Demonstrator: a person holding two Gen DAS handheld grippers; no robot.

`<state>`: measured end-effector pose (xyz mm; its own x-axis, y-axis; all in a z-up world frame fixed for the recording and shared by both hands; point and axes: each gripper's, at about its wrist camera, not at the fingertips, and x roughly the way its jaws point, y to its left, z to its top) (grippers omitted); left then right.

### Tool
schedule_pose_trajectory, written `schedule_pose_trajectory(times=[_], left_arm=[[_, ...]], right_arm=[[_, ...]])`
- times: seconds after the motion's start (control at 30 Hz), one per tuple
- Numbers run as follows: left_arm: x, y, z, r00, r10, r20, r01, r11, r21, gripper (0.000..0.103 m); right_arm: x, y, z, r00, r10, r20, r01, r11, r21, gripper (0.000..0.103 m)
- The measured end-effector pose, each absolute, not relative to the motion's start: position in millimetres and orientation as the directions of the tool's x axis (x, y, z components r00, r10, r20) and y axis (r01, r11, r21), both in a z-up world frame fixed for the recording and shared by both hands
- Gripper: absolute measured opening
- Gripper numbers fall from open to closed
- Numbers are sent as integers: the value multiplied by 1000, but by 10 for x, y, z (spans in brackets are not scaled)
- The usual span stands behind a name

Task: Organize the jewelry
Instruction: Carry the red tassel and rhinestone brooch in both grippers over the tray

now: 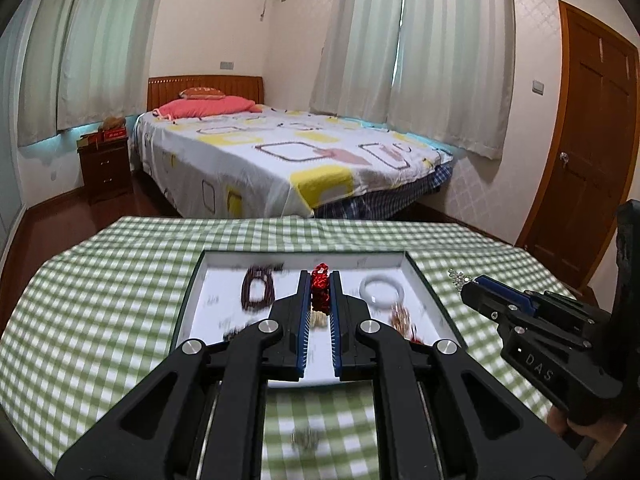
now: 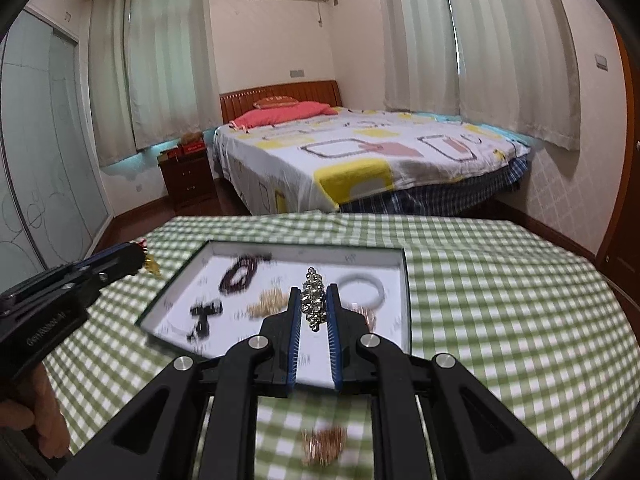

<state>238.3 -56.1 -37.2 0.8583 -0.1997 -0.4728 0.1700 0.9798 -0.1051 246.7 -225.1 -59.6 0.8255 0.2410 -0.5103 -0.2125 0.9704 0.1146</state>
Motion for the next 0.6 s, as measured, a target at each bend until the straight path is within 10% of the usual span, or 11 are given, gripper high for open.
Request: schedule_pose_trajectory(times=[0.6], left_arm=[[3352,-662,-1396,729,-145,-670,148,988,-53,9]], right_arm=[[3357,-1998,-1435,686,260,-679,-237,963,129,13]])
